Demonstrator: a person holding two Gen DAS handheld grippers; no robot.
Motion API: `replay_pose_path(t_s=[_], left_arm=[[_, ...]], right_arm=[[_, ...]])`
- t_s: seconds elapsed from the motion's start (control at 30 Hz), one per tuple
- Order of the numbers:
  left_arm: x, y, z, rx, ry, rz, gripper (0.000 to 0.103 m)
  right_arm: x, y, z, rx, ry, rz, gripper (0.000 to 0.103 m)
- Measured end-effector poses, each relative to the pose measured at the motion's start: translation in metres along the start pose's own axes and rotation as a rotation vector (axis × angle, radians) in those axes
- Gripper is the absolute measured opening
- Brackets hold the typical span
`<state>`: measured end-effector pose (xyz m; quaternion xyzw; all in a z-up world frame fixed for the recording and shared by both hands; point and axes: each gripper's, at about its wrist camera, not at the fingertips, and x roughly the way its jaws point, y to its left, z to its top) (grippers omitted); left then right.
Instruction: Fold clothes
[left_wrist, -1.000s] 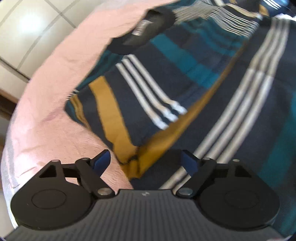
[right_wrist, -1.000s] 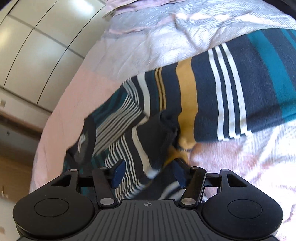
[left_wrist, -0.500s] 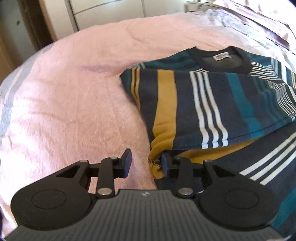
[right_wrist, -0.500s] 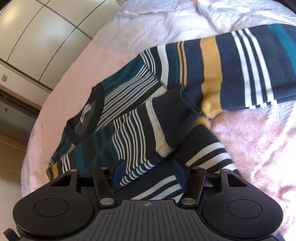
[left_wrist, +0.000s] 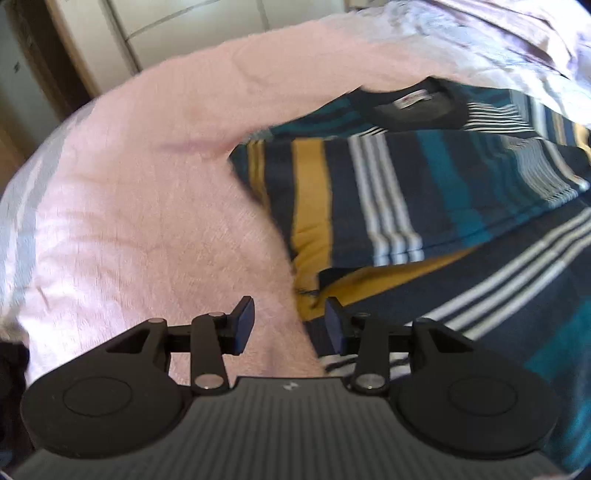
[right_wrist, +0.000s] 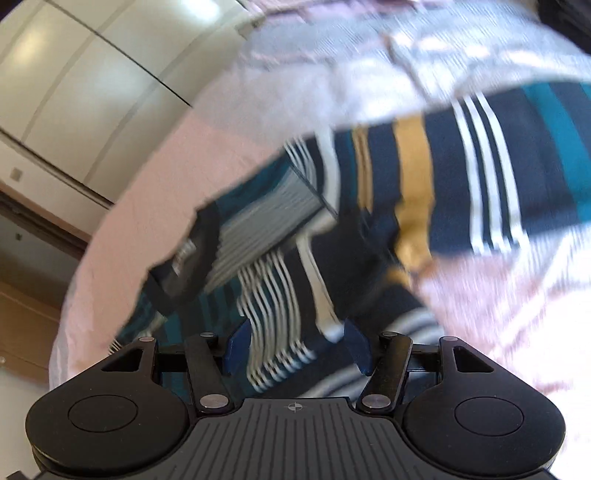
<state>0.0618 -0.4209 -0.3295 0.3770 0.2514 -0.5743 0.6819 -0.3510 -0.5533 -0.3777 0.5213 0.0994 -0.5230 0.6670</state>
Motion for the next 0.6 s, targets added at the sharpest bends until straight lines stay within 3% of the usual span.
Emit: replay_pose_path(t_s=[0.1,0.23,0.3,0.4,0.6], left_arm=[[-0.006,-0.019,0.003,0.083,-0.016,-0.029,0.043],[0.000,-0.042,0.020,0.133,-0.013,-0.065,0.043],[-0.002,-0.052,0.029,0.142,-0.026,-0.075,0.044],[-0.004,-0.071,0.045,0.166,-0.040,-0.105,0.047],[-0.009,-0.126,0.071,0.292,-0.088,-0.178,0.051]], right_arm=[[0.014,-0.007,0.007,0.022,0.001,0.041,0.060],[0.036,-0.030,0.008,0.102,0.091,0.016,0.060],[0.016,-0.038,0.011,0.141,0.046,0.052,0.060],[-0.038,-0.062,0.016,0.172,-0.073,0.035,0.060],[-0.147,-0.178,0.023,0.391,-0.302,-0.202,0.060]])
